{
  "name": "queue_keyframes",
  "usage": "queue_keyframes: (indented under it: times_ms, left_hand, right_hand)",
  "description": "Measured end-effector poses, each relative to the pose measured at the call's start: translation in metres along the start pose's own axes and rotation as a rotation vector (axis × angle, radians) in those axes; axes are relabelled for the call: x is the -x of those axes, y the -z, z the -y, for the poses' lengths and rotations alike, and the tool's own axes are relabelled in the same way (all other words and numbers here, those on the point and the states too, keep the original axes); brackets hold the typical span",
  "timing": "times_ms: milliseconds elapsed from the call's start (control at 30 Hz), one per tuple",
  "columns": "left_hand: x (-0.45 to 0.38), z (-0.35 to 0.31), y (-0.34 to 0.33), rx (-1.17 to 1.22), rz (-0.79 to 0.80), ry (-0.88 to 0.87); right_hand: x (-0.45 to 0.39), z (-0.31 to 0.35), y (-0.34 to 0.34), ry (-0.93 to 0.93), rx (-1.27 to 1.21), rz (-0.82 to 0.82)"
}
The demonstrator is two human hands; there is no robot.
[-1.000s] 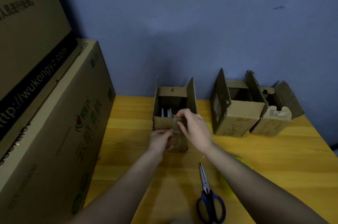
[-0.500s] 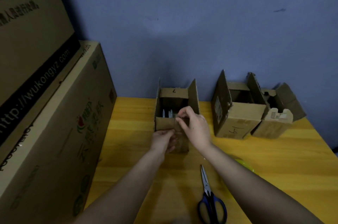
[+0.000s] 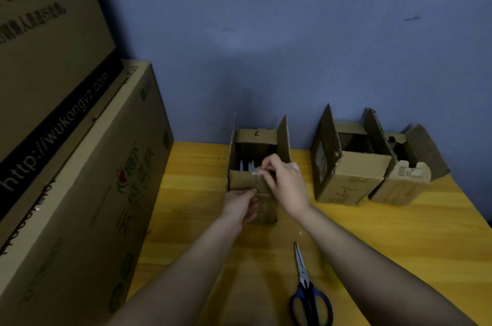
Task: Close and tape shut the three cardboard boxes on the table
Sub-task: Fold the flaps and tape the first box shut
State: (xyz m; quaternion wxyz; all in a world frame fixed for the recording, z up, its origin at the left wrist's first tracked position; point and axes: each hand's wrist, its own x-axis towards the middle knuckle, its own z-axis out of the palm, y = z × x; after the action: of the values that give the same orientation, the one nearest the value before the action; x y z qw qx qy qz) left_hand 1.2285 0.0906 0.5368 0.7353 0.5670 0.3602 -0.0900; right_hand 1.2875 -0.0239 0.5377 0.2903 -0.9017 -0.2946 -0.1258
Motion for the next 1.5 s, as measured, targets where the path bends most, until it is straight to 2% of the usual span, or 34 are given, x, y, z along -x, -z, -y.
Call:
queue_keyframes:
  times_ms: [500, 1000, 1067, 1167, 1367, 1433, 1500]
  left_hand:
    - [-0.005, 0.000, -0.003, 0.015, -0.035, 0.039]
    - [-0.011, 0.012, -0.001, 0.033, -0.093, 0.041]
    - [-0.012, 0.014, 0.004, -0.016, -0.121, -0.013]
    - [-0.018, 0.017, 0.008, -0.235, -0.111, -0.095]
    - [0.002, -0.008, -0.005, -0.212, 0.182, -0.363]
    - [0.007, -0.011, -0.007, -0.240, 0.135, -0.460]
    - [0.009, -0.007, -0.005, -0.267, 0.018, -0.630]
  right_hand:
    - [-0.004, 0.001, 0.008, -0.124, -0.118, 0.122]
    - [-0.004, -0.001, 0.007, -0.122, -0.148, 0.104]
    - [-0.005, -0.002, 0.006, -0.113, -0.157, 0.103]
    - [-0.004, -0.003, 0.004, -0.114, -0.161, 0.080]
    - [-0.006, -0.003, 0.006, -0.135, -0.159, 0.076]
    - [-0.008, -0.002, 0.007, -0.133, -0.166, 0.085]
    - [-0.008, -0.002, 0.006, -0.132, -0.163, 0.100]
